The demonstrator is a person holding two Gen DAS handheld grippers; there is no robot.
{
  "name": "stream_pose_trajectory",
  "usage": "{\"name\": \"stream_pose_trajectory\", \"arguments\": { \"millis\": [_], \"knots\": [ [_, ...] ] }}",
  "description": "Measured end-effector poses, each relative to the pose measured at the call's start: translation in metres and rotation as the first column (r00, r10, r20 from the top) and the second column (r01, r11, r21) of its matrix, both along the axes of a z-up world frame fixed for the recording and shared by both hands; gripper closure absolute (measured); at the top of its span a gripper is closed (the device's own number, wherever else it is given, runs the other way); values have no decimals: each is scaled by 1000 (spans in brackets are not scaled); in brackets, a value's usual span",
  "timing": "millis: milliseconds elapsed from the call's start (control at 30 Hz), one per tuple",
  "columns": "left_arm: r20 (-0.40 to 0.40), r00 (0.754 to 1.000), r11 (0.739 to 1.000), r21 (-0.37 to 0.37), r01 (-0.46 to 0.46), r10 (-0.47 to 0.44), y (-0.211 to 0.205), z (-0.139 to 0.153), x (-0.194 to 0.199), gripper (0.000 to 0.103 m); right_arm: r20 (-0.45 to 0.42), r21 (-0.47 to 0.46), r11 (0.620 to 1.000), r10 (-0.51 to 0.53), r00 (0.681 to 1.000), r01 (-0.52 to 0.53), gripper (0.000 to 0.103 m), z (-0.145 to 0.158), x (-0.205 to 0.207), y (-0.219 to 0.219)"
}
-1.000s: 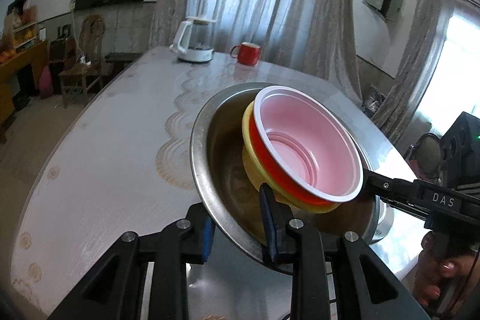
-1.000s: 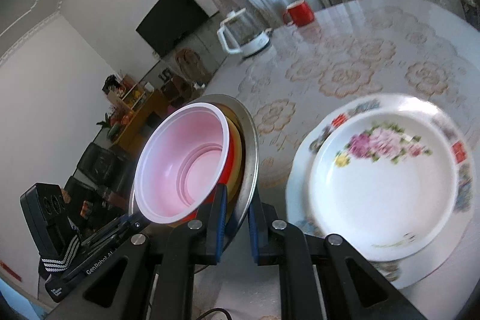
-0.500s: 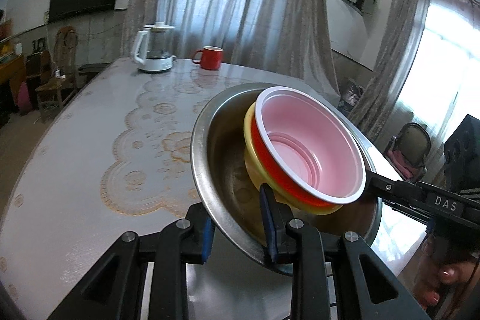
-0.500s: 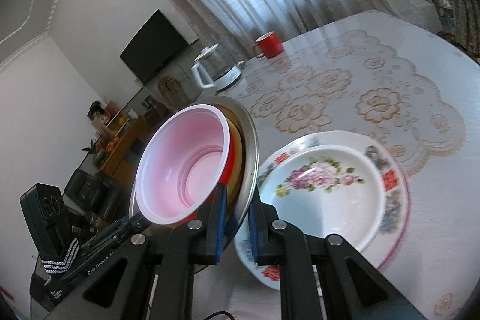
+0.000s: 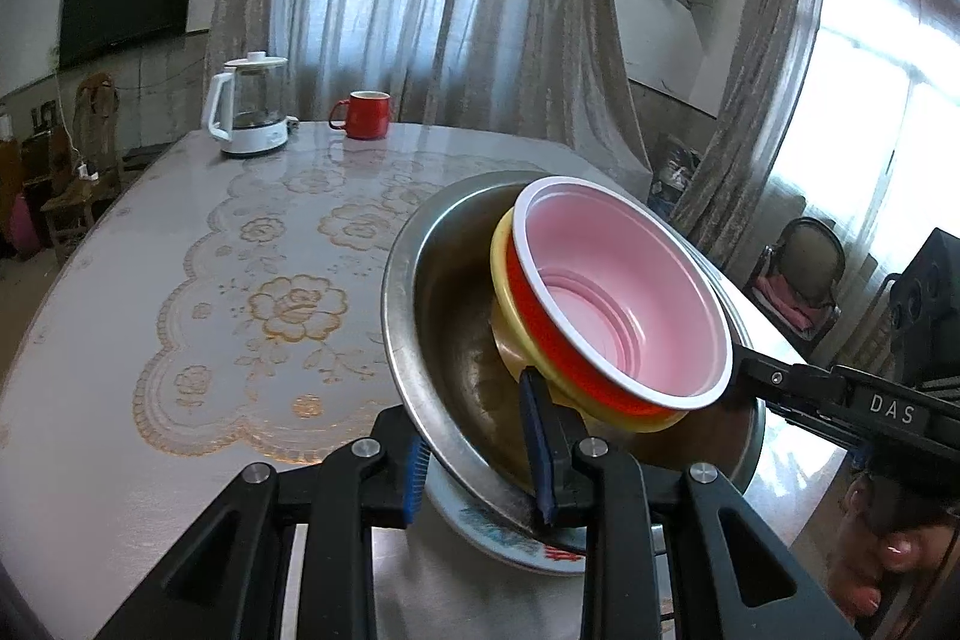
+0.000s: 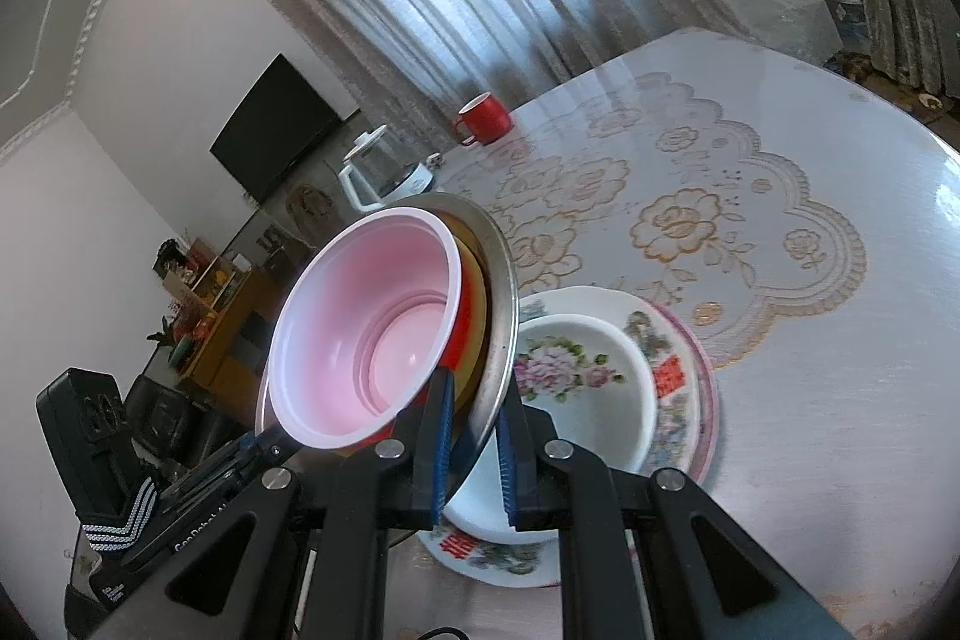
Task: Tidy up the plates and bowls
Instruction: 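Carry the steel basin over the rose-pattern plate stack with the right gripper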
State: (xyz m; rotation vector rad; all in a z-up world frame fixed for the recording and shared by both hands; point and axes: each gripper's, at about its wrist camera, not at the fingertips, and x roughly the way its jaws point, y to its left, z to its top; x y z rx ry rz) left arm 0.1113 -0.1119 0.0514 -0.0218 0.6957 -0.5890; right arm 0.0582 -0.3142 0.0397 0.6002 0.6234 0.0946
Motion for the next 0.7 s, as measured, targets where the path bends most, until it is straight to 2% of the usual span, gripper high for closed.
{"name": "stream_pose_trajectory", "arguments": {
  "millis": [267, 467, 700],
  "knots": [
    [-14, 999, 1000, 10, 29, -28, -22, -10, -2, 74, -21, 13, 999, -41, 999, 42, 91, -9, -9, -18],
    [-25, 998, 999, -7, 50, -51, -26, -19, 0, 74, -38, 8, 999, -53, 998, 53, 91, -14, -11, -25],
    [-45, 998, 999, 9, 45, -44, -29, -28, 4, 74, -63, 13, 998, -58, 996, 59, 91, -22, -9, -28]
  ]
}}
